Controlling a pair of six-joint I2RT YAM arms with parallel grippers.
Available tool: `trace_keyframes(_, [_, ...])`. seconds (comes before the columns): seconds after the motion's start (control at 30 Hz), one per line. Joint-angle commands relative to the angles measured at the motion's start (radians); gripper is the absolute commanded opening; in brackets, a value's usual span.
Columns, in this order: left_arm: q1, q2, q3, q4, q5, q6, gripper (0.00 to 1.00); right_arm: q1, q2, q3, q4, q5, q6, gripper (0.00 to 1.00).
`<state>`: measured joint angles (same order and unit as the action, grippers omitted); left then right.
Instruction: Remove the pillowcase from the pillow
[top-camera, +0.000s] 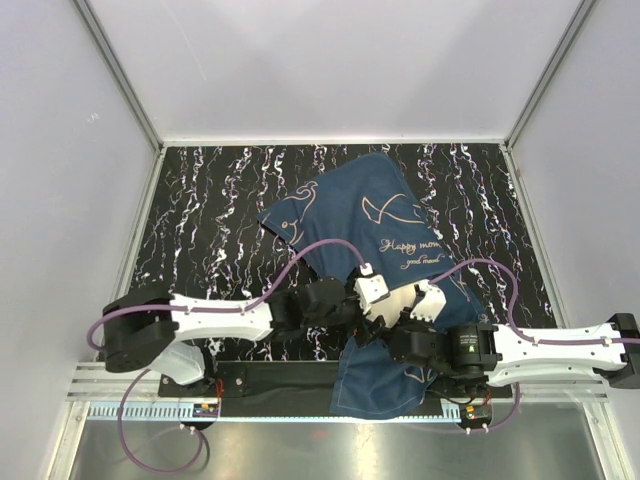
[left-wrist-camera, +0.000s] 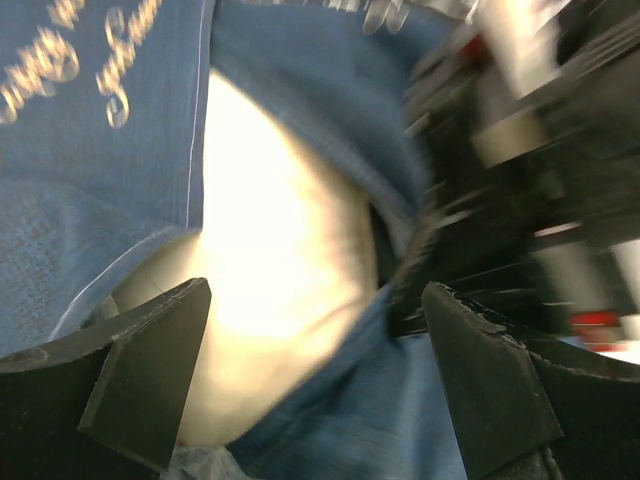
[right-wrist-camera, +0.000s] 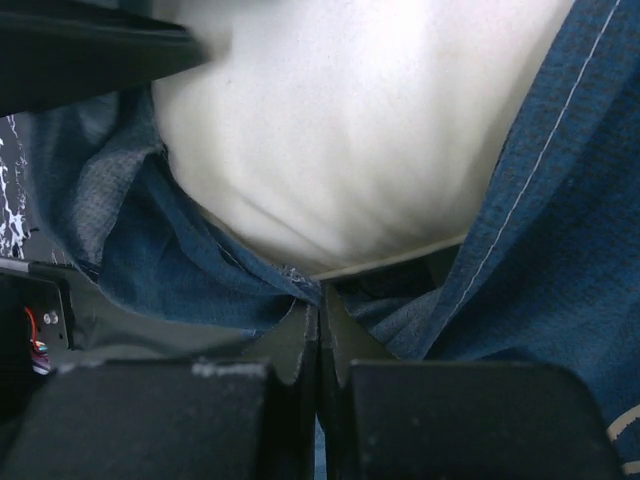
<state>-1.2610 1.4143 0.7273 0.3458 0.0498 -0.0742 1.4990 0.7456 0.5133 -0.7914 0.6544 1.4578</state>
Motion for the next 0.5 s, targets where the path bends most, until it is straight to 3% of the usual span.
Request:
trace_keyframes(0.0, [0.029,0.055,0.041,0.058,0.064,0.051,0.93,0.001,-0.003,-0.004,0.003,0.042,-0.019,0.0])
trace_keyframes(0.2, [0.04,0.115,0.012,0.123,-0.005,0.062,0.92,0.001,0.029,-0.019,0.064,0.013,-0.043,0.0])
trace_keyframes(0.47, [0.169,0.118,-0.005,0.225,0.143,-0.039,0.93,0.003,0.066,-0.052,0.129,-0.036,-0.05,0.0])
